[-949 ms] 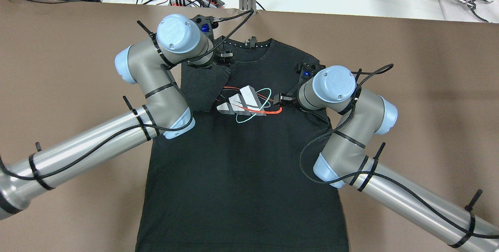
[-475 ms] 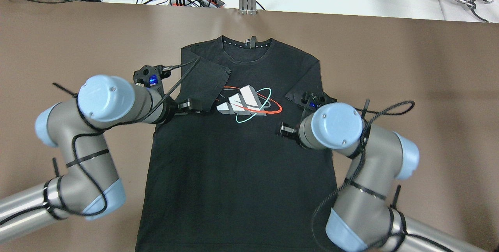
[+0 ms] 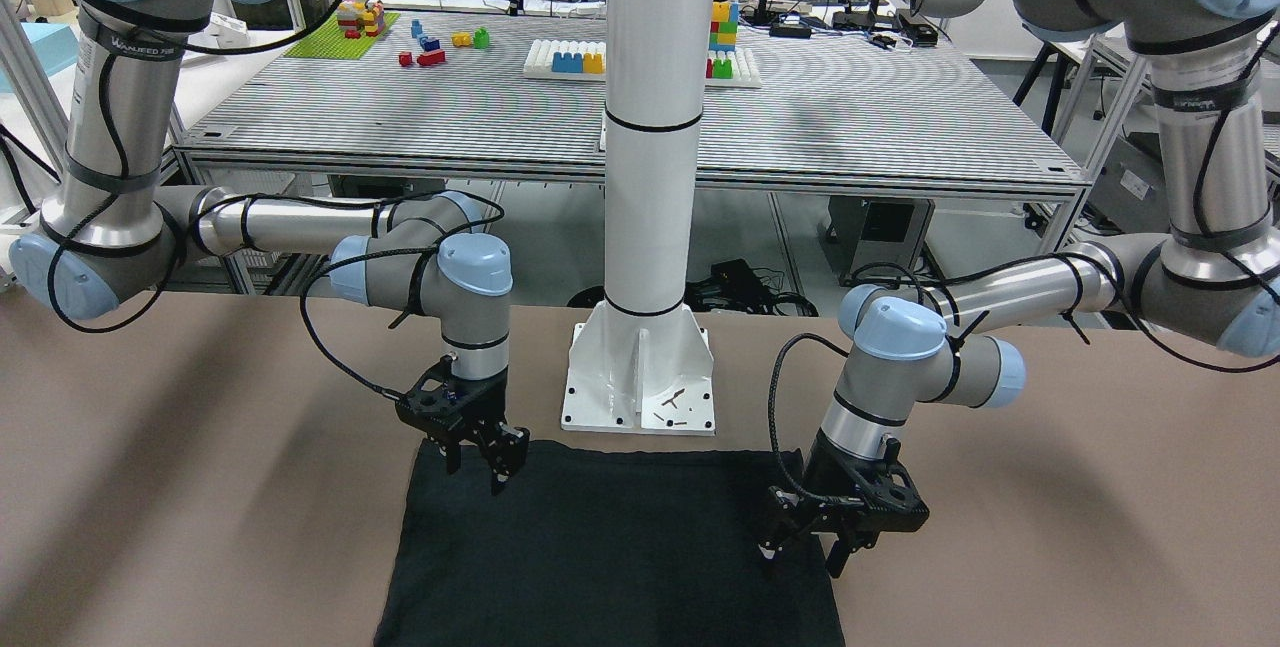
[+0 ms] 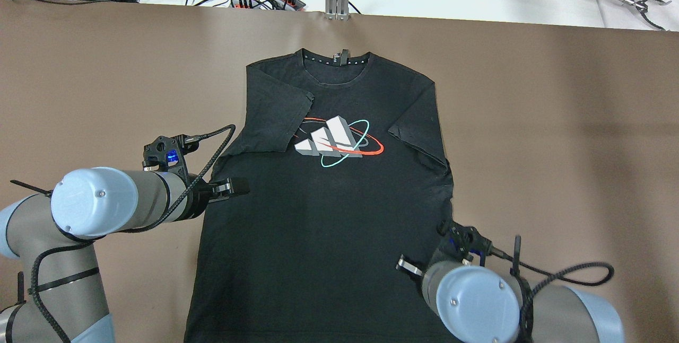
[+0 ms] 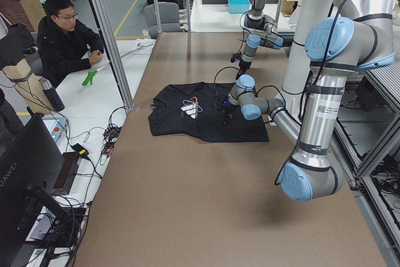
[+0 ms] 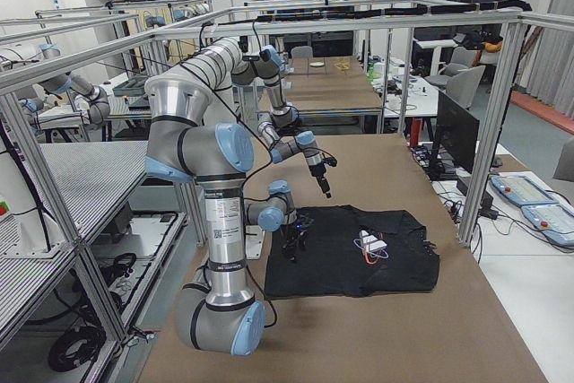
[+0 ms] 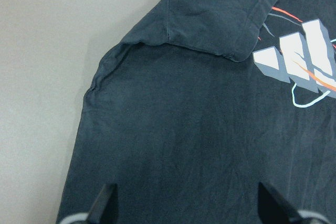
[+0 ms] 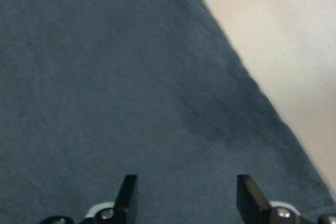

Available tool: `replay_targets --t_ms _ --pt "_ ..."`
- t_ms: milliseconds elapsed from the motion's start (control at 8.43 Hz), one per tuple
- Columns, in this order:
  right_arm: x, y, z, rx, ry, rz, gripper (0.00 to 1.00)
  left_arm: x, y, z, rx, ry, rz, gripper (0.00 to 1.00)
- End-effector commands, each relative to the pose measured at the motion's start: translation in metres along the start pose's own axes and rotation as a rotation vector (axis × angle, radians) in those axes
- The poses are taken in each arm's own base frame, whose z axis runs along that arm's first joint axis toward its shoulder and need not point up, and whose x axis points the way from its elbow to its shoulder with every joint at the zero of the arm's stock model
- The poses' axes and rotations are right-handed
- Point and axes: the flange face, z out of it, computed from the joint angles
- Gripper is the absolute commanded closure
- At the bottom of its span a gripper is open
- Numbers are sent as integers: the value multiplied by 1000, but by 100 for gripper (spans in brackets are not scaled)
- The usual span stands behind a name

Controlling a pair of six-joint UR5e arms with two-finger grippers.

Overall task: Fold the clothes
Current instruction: 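Move both grippers down to the shirt's hem corners nearest the robot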

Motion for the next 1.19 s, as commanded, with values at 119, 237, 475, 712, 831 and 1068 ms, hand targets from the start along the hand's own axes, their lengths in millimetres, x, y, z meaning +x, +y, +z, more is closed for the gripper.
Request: replay_targets --t_ms 119,237,475,712,831,1068 --pt "96 54 33 42 130 -53 36 0 20 0 20 2 -17 6" --pt "101 67 38 47 136 -79 37 0 21 0 19 4 -18 6" --pt "102 69 45 48 147 -116 39 1 24 1 28 2 -13 6" --pt "106 72 55 52 164 -129 42 1 24 1 29 2 -13 6" --pt "106 74 57 43 151 -149 43 1 24 2 29 2 -13 6" --pt "108 71 59 44 150 -171 57 2 25 2 42 4 -11 6"
